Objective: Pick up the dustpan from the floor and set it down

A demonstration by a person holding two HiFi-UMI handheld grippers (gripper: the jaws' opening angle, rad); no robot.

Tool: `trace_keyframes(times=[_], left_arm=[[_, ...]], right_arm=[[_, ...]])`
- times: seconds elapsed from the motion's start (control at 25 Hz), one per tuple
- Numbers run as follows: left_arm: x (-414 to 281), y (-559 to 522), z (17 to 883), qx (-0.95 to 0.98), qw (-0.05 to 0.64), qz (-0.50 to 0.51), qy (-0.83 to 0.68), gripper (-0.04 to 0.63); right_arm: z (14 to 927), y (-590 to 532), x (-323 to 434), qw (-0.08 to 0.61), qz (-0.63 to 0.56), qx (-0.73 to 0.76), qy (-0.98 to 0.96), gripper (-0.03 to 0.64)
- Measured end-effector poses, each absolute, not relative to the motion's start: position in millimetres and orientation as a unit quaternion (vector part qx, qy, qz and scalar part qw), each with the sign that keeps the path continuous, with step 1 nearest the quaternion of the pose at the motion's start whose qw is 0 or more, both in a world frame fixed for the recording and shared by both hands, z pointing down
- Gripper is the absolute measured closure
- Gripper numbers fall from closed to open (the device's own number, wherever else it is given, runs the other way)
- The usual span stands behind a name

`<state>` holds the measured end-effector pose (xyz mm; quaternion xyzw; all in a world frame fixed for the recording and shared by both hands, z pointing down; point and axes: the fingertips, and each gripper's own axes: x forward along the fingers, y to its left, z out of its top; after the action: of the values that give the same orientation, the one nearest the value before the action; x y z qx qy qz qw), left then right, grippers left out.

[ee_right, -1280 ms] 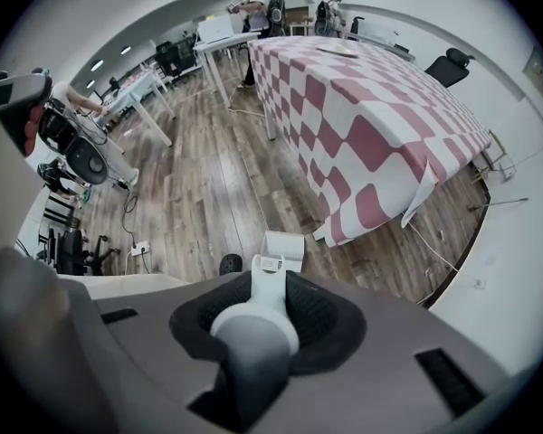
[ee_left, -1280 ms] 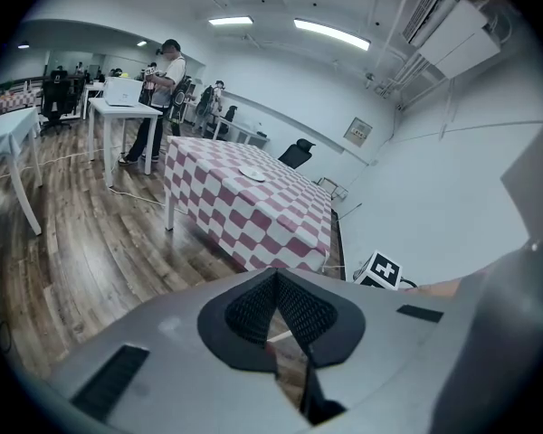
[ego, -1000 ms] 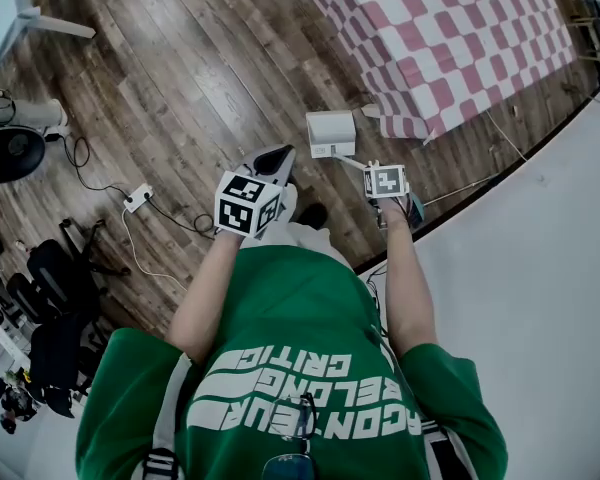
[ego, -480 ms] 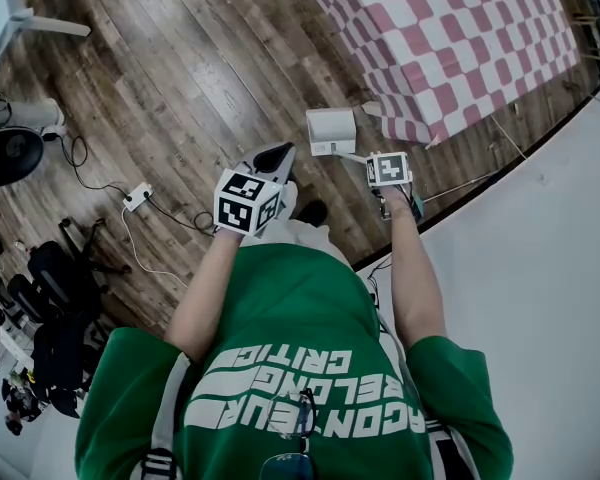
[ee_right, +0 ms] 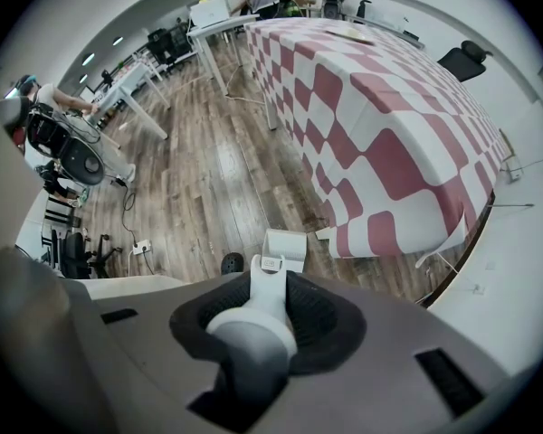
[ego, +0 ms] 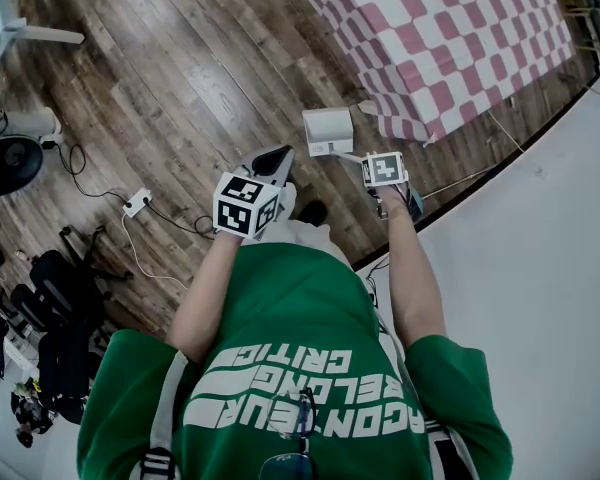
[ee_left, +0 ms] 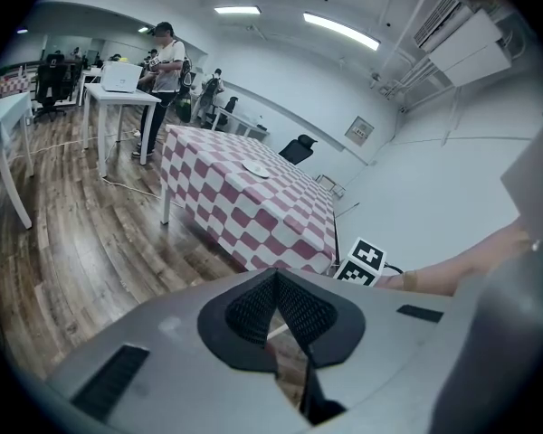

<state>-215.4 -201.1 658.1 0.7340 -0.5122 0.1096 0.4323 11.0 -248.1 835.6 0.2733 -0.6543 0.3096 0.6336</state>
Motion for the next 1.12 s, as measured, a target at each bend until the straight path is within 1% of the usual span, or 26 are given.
trace_keyframes(times=[0.2,0.32,0.44,0.56,0.88,1.12], left_arm=[[-214,-201,656,0.739,0.428,0.108,-0.508,0.601],[-212,-201,651,0.745,0.424,0.107,-0.503,0.601],[-213,-201,647,0.750,0.418,0.108,-0.500,0.601],[-212,-202,641,0.755,0.409,0.110,-0.500,0.601],[-196,-191,624,0.770,0.388,0.115,-0.493,0.601],[-171,-181,616,0.779,0.374,0.117,-0.490,0.601]], right_arm=[[836,-247,16,0.642,0.306,0.275,-0.647,0.505],[836,-238,15,0.635,0.331,0.265,-0.645,0.505],[836,-224,19,0.626,0.362,0.259,-0.641,0.480],[833,-221,26,0.613,0.357,0.282,-0.645,0.462],[794,-218,27,0.552,0.343,0.329,-0.685,0.459],[734,-228,41,0.475,0.303,0.379,-0.734,0.459]])
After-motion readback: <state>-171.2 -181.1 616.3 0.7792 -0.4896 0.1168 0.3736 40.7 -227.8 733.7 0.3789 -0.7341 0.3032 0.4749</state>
